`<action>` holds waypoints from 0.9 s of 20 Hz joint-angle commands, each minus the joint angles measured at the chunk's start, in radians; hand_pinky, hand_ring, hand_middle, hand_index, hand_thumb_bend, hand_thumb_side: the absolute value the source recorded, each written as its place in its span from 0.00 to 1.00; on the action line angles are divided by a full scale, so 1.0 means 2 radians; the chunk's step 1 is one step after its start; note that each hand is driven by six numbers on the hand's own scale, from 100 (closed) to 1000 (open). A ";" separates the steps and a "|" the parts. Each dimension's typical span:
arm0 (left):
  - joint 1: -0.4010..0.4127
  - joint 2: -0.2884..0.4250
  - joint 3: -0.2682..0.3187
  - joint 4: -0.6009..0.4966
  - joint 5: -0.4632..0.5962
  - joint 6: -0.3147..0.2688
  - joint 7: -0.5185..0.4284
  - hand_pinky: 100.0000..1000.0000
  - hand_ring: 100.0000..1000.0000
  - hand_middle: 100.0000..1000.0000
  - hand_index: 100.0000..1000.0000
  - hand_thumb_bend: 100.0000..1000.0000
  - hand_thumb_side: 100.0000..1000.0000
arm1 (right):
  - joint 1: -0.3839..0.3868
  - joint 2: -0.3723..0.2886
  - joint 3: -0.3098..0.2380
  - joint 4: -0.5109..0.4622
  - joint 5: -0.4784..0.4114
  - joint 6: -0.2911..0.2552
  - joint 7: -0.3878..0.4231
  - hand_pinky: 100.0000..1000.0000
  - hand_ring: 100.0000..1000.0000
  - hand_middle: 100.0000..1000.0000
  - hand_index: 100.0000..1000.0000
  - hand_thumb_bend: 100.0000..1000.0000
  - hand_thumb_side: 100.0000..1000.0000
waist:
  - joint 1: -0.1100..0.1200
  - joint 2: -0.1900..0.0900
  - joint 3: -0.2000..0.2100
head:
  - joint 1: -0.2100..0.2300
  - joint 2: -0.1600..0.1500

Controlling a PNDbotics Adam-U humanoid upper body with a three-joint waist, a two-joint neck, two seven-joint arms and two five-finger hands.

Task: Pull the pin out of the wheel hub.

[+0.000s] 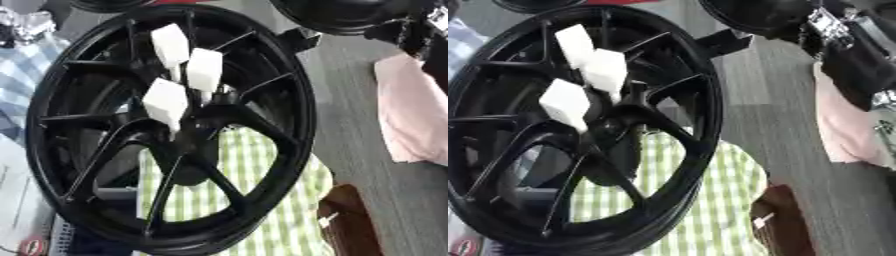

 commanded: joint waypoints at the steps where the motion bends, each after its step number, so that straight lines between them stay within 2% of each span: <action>1: -0.023 -0.006 -0.014 0.011 -0.014 -0.005 -0.026 0.78 0.68 0.69 0.82 0.00 0.46 | -0.006 -0.016 -0.002 -0.011 -0.001 0.000 0.003 0.95 0.73 0.68 0.71 0.00 0.60 | 0.001 -0.016 -0.002 | 0.003 0.000; 6: -0.048 -0.028 -0.032 0.032 -0.028 -0.016 -0.067 0.78 0.68 0.68 0.81 0.00 0.45 | -0.007 -0.015 -0.001 -0.011 0.000 0.001 0.004 0.95 0.73 0.68 0.71 0.00 0.60 | 0.002 -0.015 -0.004 | 0.004 -0.001; 12: -0.057 -0.037 -0.029 0.044 -0.034 -0.024 -0.102 0.78 0.68 0.68 0.81 0.00 0.45 | -0.007 -0.015 -0.001 -0.011 0.000 0.001 0.004 0.95 0.73 0.68 0.71 0.00 0.60 | 0.002 -0.015 -0.004 | 0.004 -0.002; 13: -0.056 -0.038 -0.030 0.044 -0.034 -0.025 -0.104 0.79 0.70 0.71 0.86 0.00 0.54 | -0.008 -0.015 -0.001 -0.011 0.000 0.001 0.005 0.95 0.73 0.68 0.71 0.00 0.61 | 0.003 -0.014 -0.005 | 0.004 -0.002; 15: -0.055 -0.046 -0.042 0.049 -0.025 -0.034 -0.114 0.79 0.72 0.72 0.87 0.00 0.57 | -0.009 -0.014 0.000 -0.011 0.001 0.002 0.005 0.95 0.73 0.68 0.71 0.00 0.61 | 0.003 -0.012 -0.009 | 0.005 -0.002; 16: -0.056 -0.048 -0.047 0.053 -0.018 -0.040 -0.121 0.80 0.73 0.74 0.89 0.00 0.63 | -0.009 -0.014 0.000 -0.011 0.001 0.002 0.006 0.95 0.73 0.68 0.71 0.00 0.61 | 0.004 -0.011 -0.009 | 0.005 -0.002; 18: -0.061 -0.050 -0.050 0.058 -0.003 -0.054 -0.136 0.81 0.74 0.75 0.89 0.05 0.65 | -0.009 -0.014 0.000 -0.011 0.002 0.003 0.006 0.95 0.73 0.68 0.71 0.00 0.61 | 0.004 -0.010 -0.009 | 0.005 -0.001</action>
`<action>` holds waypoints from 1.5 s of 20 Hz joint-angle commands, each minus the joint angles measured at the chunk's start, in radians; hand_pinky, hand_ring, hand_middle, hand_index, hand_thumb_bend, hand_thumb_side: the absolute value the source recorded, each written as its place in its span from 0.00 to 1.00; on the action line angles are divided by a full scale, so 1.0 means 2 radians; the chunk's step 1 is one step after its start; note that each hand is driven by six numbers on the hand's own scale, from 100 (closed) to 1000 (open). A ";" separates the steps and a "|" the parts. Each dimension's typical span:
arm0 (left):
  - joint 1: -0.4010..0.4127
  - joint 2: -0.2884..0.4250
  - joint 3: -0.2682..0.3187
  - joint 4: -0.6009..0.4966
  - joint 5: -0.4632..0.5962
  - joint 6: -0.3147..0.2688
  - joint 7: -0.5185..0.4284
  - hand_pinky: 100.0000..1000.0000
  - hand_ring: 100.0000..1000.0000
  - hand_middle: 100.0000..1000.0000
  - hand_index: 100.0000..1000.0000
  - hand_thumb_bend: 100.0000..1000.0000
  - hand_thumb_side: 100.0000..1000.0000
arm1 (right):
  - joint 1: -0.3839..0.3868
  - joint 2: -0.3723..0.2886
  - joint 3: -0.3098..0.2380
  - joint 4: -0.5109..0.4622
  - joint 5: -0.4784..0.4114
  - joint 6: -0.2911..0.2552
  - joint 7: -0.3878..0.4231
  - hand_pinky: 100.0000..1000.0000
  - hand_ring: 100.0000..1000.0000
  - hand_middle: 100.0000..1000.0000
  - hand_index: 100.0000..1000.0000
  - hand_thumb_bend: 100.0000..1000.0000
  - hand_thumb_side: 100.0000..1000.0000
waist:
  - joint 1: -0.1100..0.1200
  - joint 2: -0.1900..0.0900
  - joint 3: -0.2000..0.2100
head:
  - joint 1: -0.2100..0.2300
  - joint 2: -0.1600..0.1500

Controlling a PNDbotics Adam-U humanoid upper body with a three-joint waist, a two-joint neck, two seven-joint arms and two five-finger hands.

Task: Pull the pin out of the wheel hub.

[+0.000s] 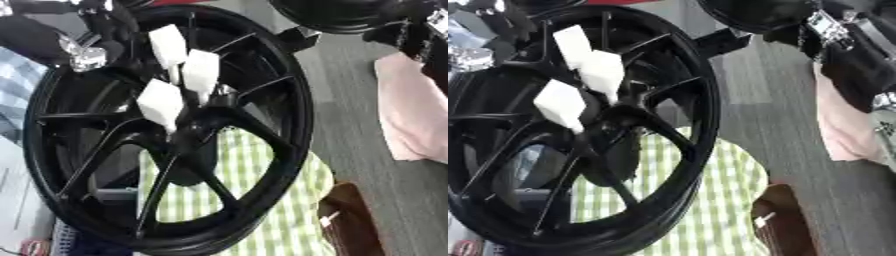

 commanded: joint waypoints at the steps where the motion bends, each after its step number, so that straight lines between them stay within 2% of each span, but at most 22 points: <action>1: -0.015 0.007 0.002 0.006 0.022 -0.017 -0.023 0.81 0.74 0.75 0.89 0.05 0.65 | -0.005 -0.013 -0.003 -0.011 0.002 0.000 0.001 0.95 0.73 0.68 0.71 0.00 0.61 | 0.000 -0.010 0.001 | 0.001 -0.001; 3: -0.019 0.006 0.005 0.008 0.035 -0.026 -0.038 0.82 0.74 0.73 0.87 0.11 0.63 | -0.005 -0.013 -0.003 -0.011 0.003 0.001 0.001 0.95 0.73 0.68 0.71 0.00 0.62 | 0.000 -0.010 0.001 | 0.000 -0.001; 12: -0.020 0.007 -0.015 -0.014 0.050 -0.036 -0.045 0.82 0.75 0.73 0.87 0.16 0.44 | -0.005 -0.011 -0.002 -0.011 0.003 0.005 0.001 0.95 0.73 0.68 0.71 0.00 0.62 | 0.003 -0.007 -0.001 | 0.002 0.001; 16: -0.024 0.003 -0.021 -0.016 0.039 -0.033 -0.045 0.82 0.75 0.73 0.86 0.22 0.43 | -0.005 -0.010 -0.001 -0.011 0.003 0.006 0.001 0.95 0.73 0.68 0.71 0.00 0.62 | 0.004 -0.008 -0.001 | 0.005 0.001; 20: -0.029 -0.003 -0.027 -0.009 0.022 -0.026 -0.045 0.82 0.74 0.72 0.86 0.24 0.41 | -0.004 -0.009 -0.001 -0.011 0.003 0.006 0.001 0.95 0.73 0.68 0.71 0.00 0.62 | 0.003 -0.007 -0.003 | 0.008 0.001; 30: -0.036 -0.021 -0.040 0.006 -0.008 -0.011 -0.045 0.81 0.74 0.72 0.85 0.27 0.42 | -0.004 -0.007 -0.001 -0.011 0.003 0.007 0.002 0.95 0.73 0.68 0.71 0.00 0.63 | 0.003 -0.007 -0.005 | 0.011 0.003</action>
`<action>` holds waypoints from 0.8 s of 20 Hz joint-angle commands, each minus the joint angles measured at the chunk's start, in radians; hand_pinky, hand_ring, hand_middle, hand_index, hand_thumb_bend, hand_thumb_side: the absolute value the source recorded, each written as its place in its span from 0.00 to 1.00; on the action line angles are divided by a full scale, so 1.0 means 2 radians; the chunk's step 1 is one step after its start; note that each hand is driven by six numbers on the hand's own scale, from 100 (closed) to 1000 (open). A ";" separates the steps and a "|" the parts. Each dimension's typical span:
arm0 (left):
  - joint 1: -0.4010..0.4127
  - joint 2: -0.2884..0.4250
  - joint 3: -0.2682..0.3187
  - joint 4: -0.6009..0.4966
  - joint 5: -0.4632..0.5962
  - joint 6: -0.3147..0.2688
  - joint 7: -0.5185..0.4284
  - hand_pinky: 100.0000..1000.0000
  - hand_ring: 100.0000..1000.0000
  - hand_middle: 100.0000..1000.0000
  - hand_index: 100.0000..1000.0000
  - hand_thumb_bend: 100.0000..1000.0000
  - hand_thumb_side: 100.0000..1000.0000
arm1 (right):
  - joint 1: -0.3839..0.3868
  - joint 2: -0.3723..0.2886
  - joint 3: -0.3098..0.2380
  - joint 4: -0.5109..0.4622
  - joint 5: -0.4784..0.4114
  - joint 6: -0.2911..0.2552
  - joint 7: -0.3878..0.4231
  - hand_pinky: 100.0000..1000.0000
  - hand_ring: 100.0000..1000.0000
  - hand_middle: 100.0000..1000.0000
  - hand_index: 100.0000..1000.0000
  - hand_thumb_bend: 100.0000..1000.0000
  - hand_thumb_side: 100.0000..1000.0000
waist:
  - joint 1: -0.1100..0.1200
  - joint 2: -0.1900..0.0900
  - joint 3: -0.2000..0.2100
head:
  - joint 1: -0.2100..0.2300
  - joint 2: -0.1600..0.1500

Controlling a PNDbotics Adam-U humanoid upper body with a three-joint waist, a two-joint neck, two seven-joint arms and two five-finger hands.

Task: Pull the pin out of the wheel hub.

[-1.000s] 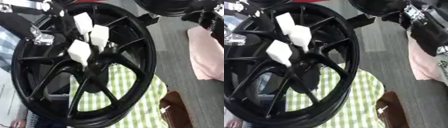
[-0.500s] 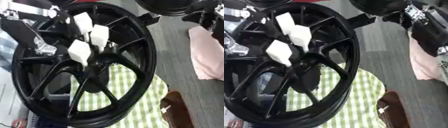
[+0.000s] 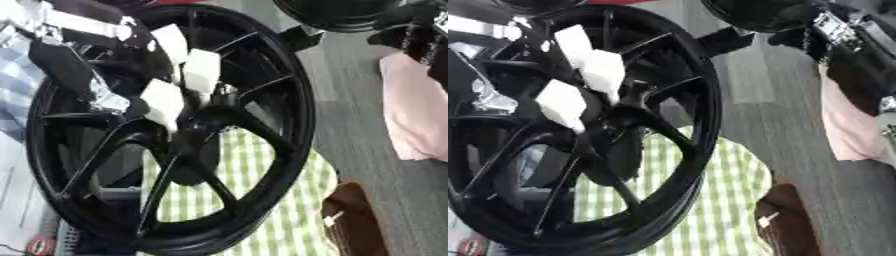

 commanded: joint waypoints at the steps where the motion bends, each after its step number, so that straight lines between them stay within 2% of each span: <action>1: -0.010 0.005 0.000 0.001 -0.007 0.002 0.001 0.81 0.74 0.72 0.85 0.27 0.42 | -0.004 -0.007 -0.004 -0.011 0.002 0.001 0.000 0.95 0.73 0.68 0.71 0.00 0.63 | -0.001 -0.009 -0.001 | 0.001 0.002; 7: -0.009 0.000 -0.008 0.009 -0.010 -0.002 0.001 0.80 0.72 0.69 0.83 0.27 0.44 | -0.005 -0.006 -0.004 -0.011 0.001 0.001 0.000 0.95 0.73 0.68 0.71 0.00 0.63 | -0.002 -0.008 -0.002 | 0.002 0.001; 16: -0.011 -0.007 -0.014 0.019 -0.013 -0.009 0.001 0.80 0.70 0.66 0.82 0.26 0.40 | -0.005 -0.005 -0.005 -0.011 0.000 0.002 0.001 0.95 0.73 0.68 0.71 0.00 0.64 | -0.003 -0.008 -0.002 | 0.003 0.000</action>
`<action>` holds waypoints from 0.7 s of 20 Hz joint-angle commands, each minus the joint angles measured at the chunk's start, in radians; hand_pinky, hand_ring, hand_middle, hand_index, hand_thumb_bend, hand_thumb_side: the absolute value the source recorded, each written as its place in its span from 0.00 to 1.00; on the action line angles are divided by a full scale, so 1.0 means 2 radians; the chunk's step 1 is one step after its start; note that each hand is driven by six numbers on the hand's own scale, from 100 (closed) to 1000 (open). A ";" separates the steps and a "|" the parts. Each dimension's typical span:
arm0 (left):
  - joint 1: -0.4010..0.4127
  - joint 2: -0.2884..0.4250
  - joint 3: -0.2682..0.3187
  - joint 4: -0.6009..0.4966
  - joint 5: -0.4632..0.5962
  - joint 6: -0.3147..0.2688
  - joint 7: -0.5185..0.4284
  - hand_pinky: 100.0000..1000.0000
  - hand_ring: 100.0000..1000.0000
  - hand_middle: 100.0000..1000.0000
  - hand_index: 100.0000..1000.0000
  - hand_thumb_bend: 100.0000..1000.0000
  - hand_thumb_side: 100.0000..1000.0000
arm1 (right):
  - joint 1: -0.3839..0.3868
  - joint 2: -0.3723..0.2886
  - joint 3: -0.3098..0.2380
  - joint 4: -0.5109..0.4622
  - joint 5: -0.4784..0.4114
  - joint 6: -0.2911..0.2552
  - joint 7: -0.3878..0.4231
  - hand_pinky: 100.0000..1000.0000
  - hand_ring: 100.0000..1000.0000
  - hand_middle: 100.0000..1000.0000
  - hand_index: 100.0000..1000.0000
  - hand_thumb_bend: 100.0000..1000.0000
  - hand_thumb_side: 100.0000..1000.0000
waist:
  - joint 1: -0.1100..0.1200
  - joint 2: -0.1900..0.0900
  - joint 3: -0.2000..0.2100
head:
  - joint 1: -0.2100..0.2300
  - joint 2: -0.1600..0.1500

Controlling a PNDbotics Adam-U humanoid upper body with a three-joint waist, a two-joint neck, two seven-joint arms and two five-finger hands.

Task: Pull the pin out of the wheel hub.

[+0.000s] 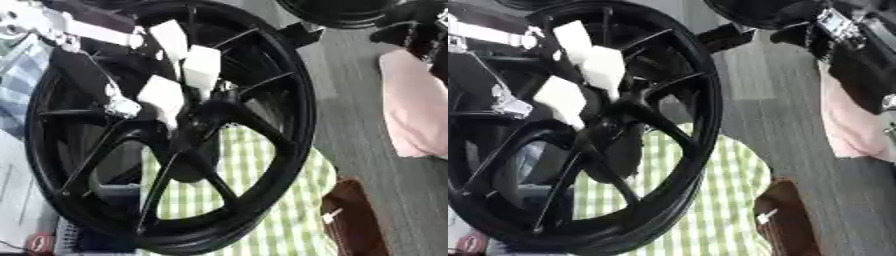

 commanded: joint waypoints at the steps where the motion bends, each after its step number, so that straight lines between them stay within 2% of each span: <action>1: -0.011 0.003 0.004 0.001 -0.004 -0.004 0.000 0.79 0.70 0.65 0.82 0.26 0.40 | -0.005 -0.007 -0.005 -0.011 0.000 0.001 0.000 0.95 0.73 0.68 0.71 0.00 0.64 | -0.001 -0.008 -0.001 | 0.002 -0.002; 5: -0.011 0.002 0.003 0.004 -0.006 -0.006 0.000 0.78 0.68 0.61 0.79 0.24 0.36 | -0.006 -0.007 -0.005 -0.011 -0.001 0.001 -0.001 0.95 0.73 0.68 0.71 0.00 0.64 | -0.001 -0.008 -0.002 | 0.002 -0.003; 11: -0.012 -0.001 0.010 0.005 -0.007 -0.004 0.000 0.75 0.61 0.51 0.70 0.20 0.18 | -0.006 -0.007 -0.005 -0.011 -0.002 0.001 -0.001 0.95 0.73 0.68 0.71 0.00 0.64 | -0.001 -0.008 -0.003 | 0.003 -0.004; 12: -0.012 -0.002 0.011 0.005 -0.007 -0.004 0.000 0.75 0.61 0.51 0.70 0.20 0.18 | -0.007 -0.007 -0.005 -0.011 -0.002 0.001 -0.001 0.95 0.73 0.68 0.71 0.00 0.64 | -0.002 -0.008 -0.003 | 0.003 -0.004; 13: -0.012 -0.003 0.012 0.006 -0.007 -0.003 0.000 0.74 0.60 0.48 0.69 0.22 0.12 | -0.007 -0.006 -0.005 -0.011 -0.002 0.001 -0.001 0.95 0.73 0.68 0.71 0.00 0.64 | -0.002 -0.008 -0.003 | 0.003 -0.004; 14: -0.013 -0.004 0.012 0.006 -0.008 -0.003 0.000 0.74 0.59 0.47 0.68 0.21 0.10 | -0.007 -0.006 -0.005 -0.011 -0.002 0.001 0.000 0.95 0.73 0.68 0.71 0.00 0.64 | -0.002 -0.008 -0.003 | 0.003 -0.005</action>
